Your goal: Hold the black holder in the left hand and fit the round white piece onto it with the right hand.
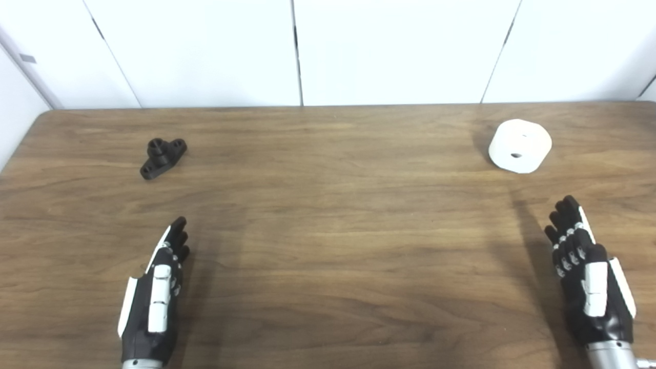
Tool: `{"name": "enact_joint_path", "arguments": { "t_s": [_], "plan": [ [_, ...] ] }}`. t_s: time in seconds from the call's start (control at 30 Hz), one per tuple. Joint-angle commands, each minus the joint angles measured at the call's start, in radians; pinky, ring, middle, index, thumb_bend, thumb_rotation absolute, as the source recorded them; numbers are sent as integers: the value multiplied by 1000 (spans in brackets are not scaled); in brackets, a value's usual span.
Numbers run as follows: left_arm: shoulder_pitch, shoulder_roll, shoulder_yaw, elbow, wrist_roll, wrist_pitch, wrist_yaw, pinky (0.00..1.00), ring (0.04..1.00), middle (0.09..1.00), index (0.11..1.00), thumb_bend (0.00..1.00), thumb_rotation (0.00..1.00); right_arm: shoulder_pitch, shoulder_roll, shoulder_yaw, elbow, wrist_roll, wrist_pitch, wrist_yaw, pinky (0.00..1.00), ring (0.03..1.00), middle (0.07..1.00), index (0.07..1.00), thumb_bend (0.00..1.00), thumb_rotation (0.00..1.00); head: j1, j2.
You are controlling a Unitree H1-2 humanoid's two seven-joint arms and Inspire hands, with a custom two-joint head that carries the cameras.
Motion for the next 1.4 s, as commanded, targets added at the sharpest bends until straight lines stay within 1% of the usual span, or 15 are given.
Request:
{"name": "enact_joint_path", "arguments": {
  "t_s": [0.0,0.13,0.17,0.2,0.23,0.33,0.6,0.73,0.9,0.97,1.07,1.2,1.27,1.33,1.37],
  "plan": [
    [18,-35,-6,-30,13,-27,12,1000,1000,994,947,472,924,9,-15,-10,32,1,-37,8,1000,1000,1000,1000,636,1000,5,-3],
    [27,-42,-21,-23,30,-46,16,1000,1000,986,942,433,924,11,-28,-13,55,11,-60,20,1000,1000,1000,1000,636,1000,48,-30],
    [29,-47,-26,-21,37,-50,19,1000,1000,985,941,428,922,11,-33,-14,63,13,-66,23,1000,1000,1000,1000,641,1000,74,-41],
    [30,-50,-29,-20,41,-53,21,1000,1000,982,937,422,914,11,-36,-15,68,14,-71,26,1000,1000,1000,1000,651,1000,74,-41],
    [31,-53,-34,-15,45,-60,23,1000,1000,980,936,420,911,10,-39,-17,76,17,-74,30,1000,1000,1000,1000,655,1000,94,-48],
    [31,-60,-49,2,42,-79,22,1000,1000,977,934,351,904,5,-50,-20,97,27,-79,37,1000,1000,1000,1000,671,1000,128,-60],
    [29,-70,-87,34,70,-115,41,1000,1000,980,938,347,900,-5,-68,-27,142,36,-84,49,1000,1000,1000,1000,691,1000,185,-103],
    [29,-71,-105,58,83,-145,49,1000,1000,983,945,368,881,-8,-73,-30,159,40,-83,51,1000,1000,1000,1000,736,1000,222,-136],
    [29,-72,-125,82,107,-164,59,1000,1000,988,946,349,901,-15,-81,-30,200,42,-132,72,1000,1000,1000,1000,739,1000,253,-176],
    [31,-73,-131,88,121,-165,65,1000,1000,992,945,364,908,-20,-78,-34,215,56,-142,77,1000,1000,1000,1000,739,1000,264,-191],
    [31,-74,-140,95,137,-176,77,1000,1000,991,945,384,895,-26,-69,-43,233,94,-152,87,1000,1000,1000,1000,683,1000,268,-198],
    [34,-70,-148,88,146,-158,86,1000,1000,994,947,413,866,-33,-65,-47,250,112,-165,95,1000,1000,1000,1000,628,998,270,-199],
    [36,-70,-150,85,151,-147,90,1000,1000,995,943,439,844,-33,-67,-47,255,110,-169,98,1000,1000,1000,1000,622,1000,268,-199],
    [36,-72,-148,84,168,-141,99,1000,1000,996,945,436,840,-30,-70,-46,254,105,-166,96,1000,1000,1000,1000,628,1000,268,-199],
    [36,-77,-143,85,176,-142,109,1000,1000,986,938,433,807,-29,-71,-46,251,102,-162,92,1000,1000,1000,1000,636,1000,268,-199]
  ]
}}
